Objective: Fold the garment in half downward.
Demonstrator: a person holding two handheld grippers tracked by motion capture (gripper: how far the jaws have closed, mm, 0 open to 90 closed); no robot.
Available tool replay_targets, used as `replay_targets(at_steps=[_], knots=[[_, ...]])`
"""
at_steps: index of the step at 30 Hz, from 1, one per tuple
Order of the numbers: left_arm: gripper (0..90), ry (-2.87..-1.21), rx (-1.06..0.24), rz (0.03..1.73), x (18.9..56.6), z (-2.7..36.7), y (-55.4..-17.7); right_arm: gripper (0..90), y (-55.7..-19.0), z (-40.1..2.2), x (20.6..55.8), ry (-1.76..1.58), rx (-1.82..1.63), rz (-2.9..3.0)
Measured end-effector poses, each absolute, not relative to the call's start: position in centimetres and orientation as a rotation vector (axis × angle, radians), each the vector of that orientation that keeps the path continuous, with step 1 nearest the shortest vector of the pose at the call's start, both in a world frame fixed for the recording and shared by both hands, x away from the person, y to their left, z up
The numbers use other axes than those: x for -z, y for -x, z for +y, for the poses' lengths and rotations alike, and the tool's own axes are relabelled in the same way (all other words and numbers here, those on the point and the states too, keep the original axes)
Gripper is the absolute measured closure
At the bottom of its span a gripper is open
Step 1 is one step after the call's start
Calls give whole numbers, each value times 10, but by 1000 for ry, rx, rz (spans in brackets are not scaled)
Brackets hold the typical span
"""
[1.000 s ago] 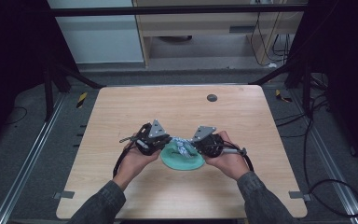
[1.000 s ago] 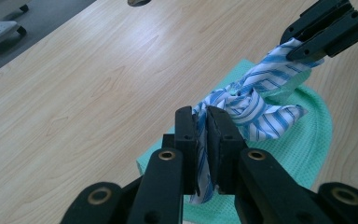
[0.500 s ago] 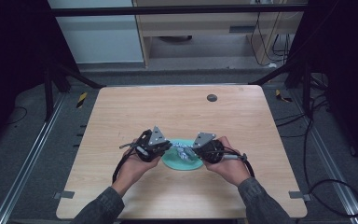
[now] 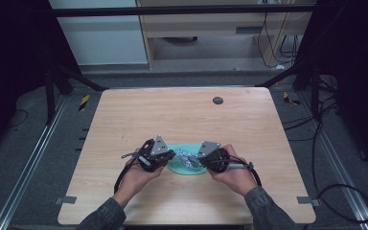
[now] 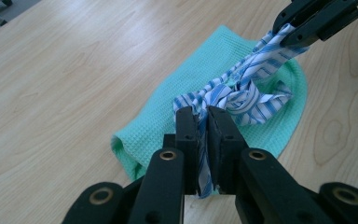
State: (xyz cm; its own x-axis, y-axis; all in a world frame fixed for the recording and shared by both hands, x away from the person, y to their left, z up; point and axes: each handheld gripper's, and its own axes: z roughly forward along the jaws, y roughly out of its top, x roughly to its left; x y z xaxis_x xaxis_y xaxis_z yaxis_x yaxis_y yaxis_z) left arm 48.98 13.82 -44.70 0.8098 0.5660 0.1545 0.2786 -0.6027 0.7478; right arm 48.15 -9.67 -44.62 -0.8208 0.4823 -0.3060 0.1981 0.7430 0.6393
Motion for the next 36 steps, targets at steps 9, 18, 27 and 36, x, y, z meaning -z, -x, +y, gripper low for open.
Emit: replay_targets(at_steps=[9,18,27,36], knots=[[832,-2240,-468,616,455,141,-480,832,-473,-96,452,-504,-847,2499],[827,-2244,-458,611,461,143,-474,832,-465,-95,458,-488,-844,2509],[646,-2225,-489,626,463,149,-470,833,-463,-96,460,-479,-842,2518],[505,-2244,-434,615,473,147,-469,832,-459,-96,461,-464,-848,2532]])
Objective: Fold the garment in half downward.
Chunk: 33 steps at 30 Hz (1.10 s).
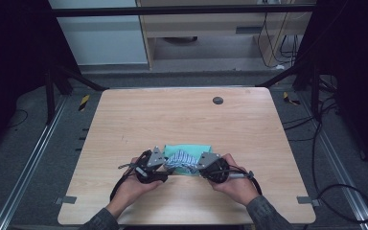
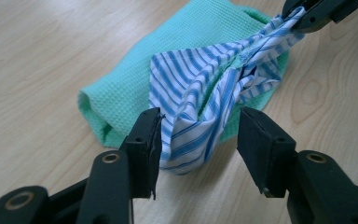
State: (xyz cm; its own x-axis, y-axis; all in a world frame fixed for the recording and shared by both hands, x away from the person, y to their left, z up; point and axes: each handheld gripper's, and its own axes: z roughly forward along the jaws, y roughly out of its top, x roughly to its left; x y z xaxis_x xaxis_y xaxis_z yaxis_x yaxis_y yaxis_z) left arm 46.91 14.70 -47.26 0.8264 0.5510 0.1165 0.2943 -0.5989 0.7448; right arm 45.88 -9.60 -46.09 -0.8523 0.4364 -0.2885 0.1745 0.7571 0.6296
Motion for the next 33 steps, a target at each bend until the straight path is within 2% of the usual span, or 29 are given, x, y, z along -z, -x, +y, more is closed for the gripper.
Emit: replay_targets(at_steps=[2,3,4,6,7,9,14,15,16,22,26,27,33], knots=[[528,-2244,-432,609,475,146,-467,831,-457,-96,462,-460,-850,2536],[577,-2247,-436,607,476,145,-466,827,-455,-96,463,-458,-846,2540],[577,-2250,-442,605,477,145,-466,827,-455,-96,463,-458,-846,2540],[642,-2254,-450,600,478,145,-465,814,-454,-96,465,-455,-845,2544],[688,-2251,-456,603,478,145,-465,779,-454,-96,466,-458,-843,2551],[708,-2252,-452,603,479,145,-466,764,-454,-96,467,-466,-846,2551],[739,-2253,-452,593,479,146,-464,632,-457,-95,466,-502,-863,2544],[738,-2253,-453,586,478,146,-464,580,-458,-94,466,-506,-865,2542],[737,-2253,-453,586,478,146,-464,580,-458,-94,466,-506,-865,2542],[736,-2243,-454,583,478,149,-460,642,-457,-88,465,-497,-876,2545],[745,-2241,-453,577,481,152,-458,755,-453,-87,467,-476,-865,2561],[773,-2241,-455,572,482,153,-457,817,-451,-87,469,-471,-868,2562],[826,-2273,-447,545,489,154,-453,862,-447,-89,475,-455,-868,2588]])
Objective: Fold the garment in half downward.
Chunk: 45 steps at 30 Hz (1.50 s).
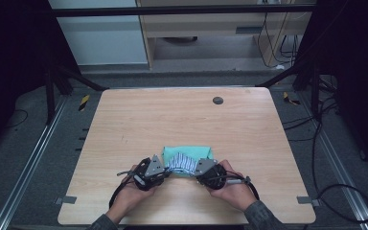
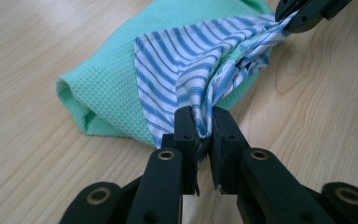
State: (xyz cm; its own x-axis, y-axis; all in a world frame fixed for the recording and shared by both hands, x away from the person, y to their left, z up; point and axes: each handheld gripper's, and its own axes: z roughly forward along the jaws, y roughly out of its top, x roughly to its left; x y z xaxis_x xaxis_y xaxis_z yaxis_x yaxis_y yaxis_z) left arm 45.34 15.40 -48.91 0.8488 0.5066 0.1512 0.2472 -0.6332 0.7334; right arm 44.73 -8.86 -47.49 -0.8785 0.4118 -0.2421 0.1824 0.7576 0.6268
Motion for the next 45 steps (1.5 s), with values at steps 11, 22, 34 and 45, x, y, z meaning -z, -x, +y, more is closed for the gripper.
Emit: replay_targets(at_steps=[11,22,34,45], knots=[[835,-2318,-399,536,495,154,-445,865,-438,-88,482,-416,-823,2611],[761,-2311,-400,553,496,154,-437,820,-431,-92,483,-408,-808,2591],[776,-2283,-364,575,490,170,-420,755,-419,-118,484,-482,-841,2578],[606,-2234,-427,686,486,196,-422,487,-417,-162,486,-708,-849,2499]])
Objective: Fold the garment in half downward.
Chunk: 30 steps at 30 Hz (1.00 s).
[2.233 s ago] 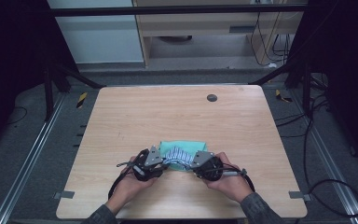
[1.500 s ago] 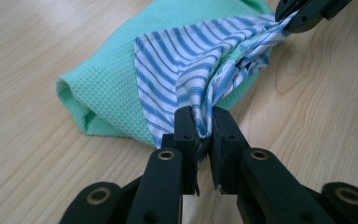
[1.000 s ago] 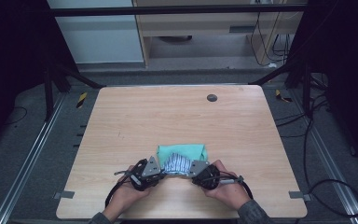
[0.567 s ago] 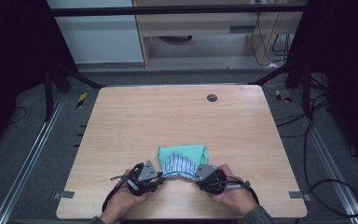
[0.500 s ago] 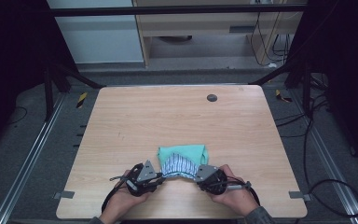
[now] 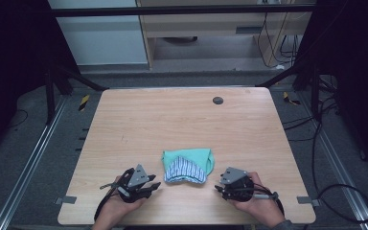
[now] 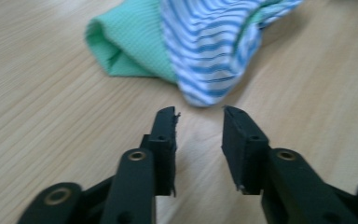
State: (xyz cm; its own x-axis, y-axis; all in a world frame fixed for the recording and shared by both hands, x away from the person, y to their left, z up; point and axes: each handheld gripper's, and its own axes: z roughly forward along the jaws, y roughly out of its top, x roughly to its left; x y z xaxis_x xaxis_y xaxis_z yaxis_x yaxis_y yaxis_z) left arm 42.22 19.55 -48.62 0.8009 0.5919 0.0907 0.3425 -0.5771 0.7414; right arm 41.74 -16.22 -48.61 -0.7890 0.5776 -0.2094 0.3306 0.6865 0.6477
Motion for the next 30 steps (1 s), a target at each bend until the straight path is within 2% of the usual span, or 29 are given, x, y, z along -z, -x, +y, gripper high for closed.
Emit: replay_targets(at_steps=[1,8,15,21,30], knots=[[606,-2230,-437,701,487,197,-424,487,-417,-162,486,-708,-849,2499],[319,-2168,-489,862,489,214,-440,250,-432,-181,489,-911,-862,2402],[170,-2123,-511,994,495,230,-456,114,-455,-188,495,-1120,-905,2317],[113,-2097,-522,1074,500,243,-470,78,-476,-196,501,-1300,-935,2205],[99,-2077,-531,1137,507,251,-482,79,-492,-204,510,-1430,-881,2084]])
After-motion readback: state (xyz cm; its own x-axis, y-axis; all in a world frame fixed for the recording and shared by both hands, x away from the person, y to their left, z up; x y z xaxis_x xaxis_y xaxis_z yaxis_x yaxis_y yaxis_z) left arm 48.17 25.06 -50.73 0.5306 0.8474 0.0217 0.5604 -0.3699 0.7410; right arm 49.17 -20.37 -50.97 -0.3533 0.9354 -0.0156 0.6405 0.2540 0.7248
